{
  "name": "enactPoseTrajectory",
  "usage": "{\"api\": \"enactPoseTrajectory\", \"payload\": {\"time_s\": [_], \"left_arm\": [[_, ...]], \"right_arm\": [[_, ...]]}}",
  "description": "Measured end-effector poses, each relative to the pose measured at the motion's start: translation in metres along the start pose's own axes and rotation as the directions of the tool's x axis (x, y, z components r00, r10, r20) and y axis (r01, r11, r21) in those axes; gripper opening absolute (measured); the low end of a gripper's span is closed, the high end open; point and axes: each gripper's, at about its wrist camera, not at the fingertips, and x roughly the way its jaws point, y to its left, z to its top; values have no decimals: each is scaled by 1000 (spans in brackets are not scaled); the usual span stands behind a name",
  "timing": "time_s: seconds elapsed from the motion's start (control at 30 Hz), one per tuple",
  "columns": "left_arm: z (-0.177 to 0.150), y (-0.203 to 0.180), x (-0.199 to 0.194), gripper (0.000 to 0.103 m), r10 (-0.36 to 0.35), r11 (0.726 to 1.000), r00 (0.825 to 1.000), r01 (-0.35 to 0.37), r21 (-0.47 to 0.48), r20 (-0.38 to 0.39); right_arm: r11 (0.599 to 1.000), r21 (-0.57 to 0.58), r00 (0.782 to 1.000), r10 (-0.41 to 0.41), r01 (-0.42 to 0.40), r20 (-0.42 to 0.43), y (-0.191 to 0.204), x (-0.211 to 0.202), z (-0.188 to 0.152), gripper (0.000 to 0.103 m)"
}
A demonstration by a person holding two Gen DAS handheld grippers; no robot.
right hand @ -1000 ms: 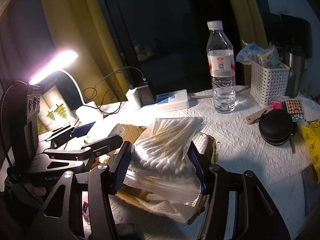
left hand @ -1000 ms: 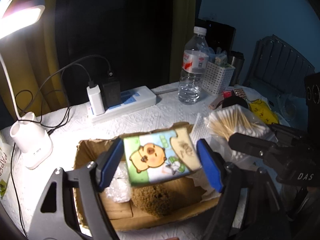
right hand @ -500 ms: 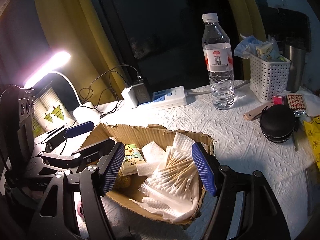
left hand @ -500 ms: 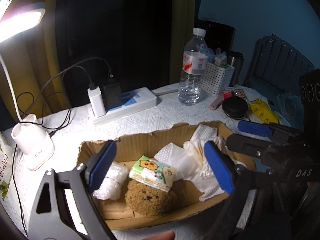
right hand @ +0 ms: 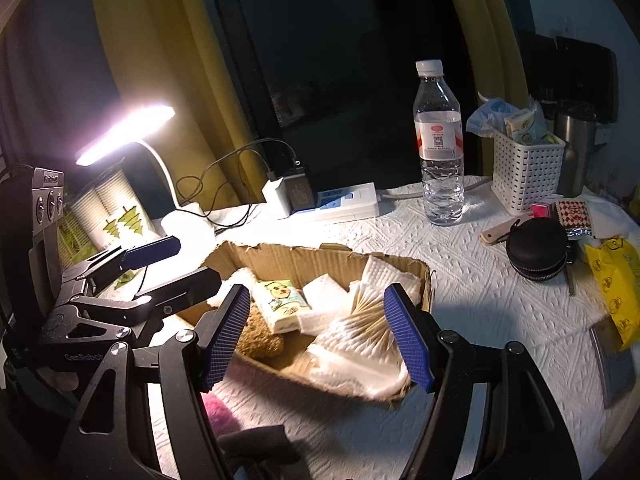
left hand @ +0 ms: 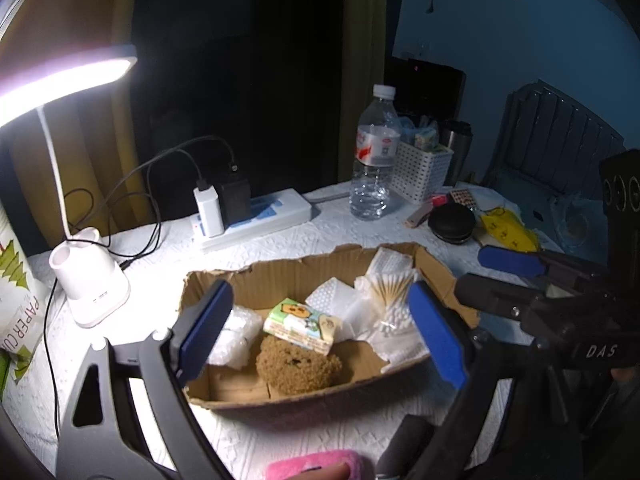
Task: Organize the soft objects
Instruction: 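Carry the tissue pack into the box with the left gripper while the right gripper drops the swab bag there, then lower the right gripper onto the dark grey glove and grasp it while the left gripper approaches the pink plush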
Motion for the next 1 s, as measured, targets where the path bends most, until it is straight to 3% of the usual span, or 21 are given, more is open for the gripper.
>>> {"api": "enactPoseTrajectory", "payload": {"time_s": [0.4,1.0], "left_arm": [[-29,5,-40,90,6,1000,1000,-5,-22,19],[-85,28,-66,90,-10,996,1000,9,-89,-14]], "right_arm": [[999,-19,1000,-29,28,-8,18,-23,-26,73],[998,-42,991,-60,55,-116,52,-8,-77,73]]}}
